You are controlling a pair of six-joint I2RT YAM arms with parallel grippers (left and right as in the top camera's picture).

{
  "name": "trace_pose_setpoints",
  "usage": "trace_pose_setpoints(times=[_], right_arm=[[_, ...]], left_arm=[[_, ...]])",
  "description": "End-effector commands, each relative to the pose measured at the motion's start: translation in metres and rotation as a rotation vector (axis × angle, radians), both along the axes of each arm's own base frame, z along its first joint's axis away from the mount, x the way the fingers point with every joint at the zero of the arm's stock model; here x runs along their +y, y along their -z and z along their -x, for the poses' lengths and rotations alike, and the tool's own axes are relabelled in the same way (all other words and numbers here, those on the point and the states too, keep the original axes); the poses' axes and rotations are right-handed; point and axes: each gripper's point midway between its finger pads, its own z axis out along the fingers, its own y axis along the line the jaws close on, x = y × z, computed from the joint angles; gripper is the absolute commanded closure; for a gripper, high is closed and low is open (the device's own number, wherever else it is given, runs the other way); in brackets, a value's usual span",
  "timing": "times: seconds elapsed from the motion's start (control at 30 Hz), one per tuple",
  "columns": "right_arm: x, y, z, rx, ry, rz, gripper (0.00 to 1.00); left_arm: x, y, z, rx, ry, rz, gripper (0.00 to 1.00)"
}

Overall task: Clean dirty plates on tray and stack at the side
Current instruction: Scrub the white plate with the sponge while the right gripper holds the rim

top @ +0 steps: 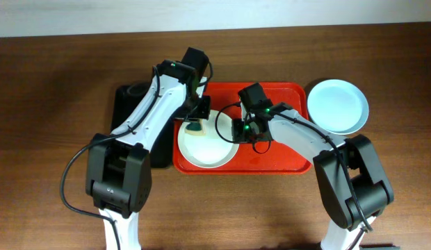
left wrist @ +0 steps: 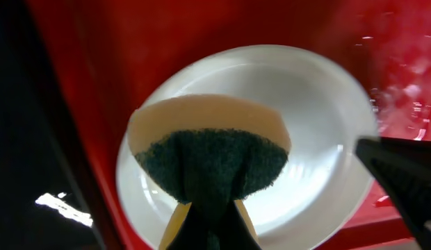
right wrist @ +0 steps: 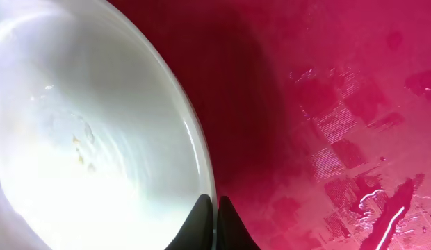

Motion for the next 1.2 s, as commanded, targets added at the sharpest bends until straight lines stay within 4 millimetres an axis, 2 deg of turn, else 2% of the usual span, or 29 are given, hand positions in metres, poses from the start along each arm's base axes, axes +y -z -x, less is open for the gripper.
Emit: trace_pose_setpoints(times=[0.0,0.13,0.23,0.37,0.57,0.7,0.83,1.07,1.17], right_arm=[[-0.001,0.002,0.003,0.001,-0.002,0.013,0.96],[-0.001,0.002,0.004,0.001,-0.002,0.013,0.96],[-0.001,0.002,0.004,0.001,-0.002,0.013,0.96],[-0.001,0.002,0.004,0.001,-0.002,0.013,0.96],[-0.001,0.002,0.004,0.001,-0.002,0.013,0.96],[-0.001,0.002,0.004,0.001,-0.002,0.013,0.96],[-0.001,0.002,0.003,-0.001,-0.002,0.012,0.96],[0.0,0.001,0.003,-0.003,-0.002,0.011,0.96],[0.0,0.001,0.002,-0.004,-0.002,0.011,0.96]], left_arm=[[0.009,-0.002,-0.007,-0.03,0.002,-0.047,1.0],[0.01,0.004,-0.004,-0.016,0.001,-0.053,1.0],[0.012,0.016,0.0,0.012,0.001,-0.065,1.0],[0.012,0.041,0.004,0.043,-0.009,-0.073,1.0],[0.005,0.096,0.023,0.085,0.024,-0.092,1.0],[0.003,0.12,0.04,0.108,0.014,-0.081,1.0],[-0.015,0.124,0.061,0.187,0.03,0.015,1.0],[-0.069,0.104,0.081,0.298,0.096,0.341,1.0],[-0.073,0.102,0.081,0.302,0.098,0.366,1.0]])
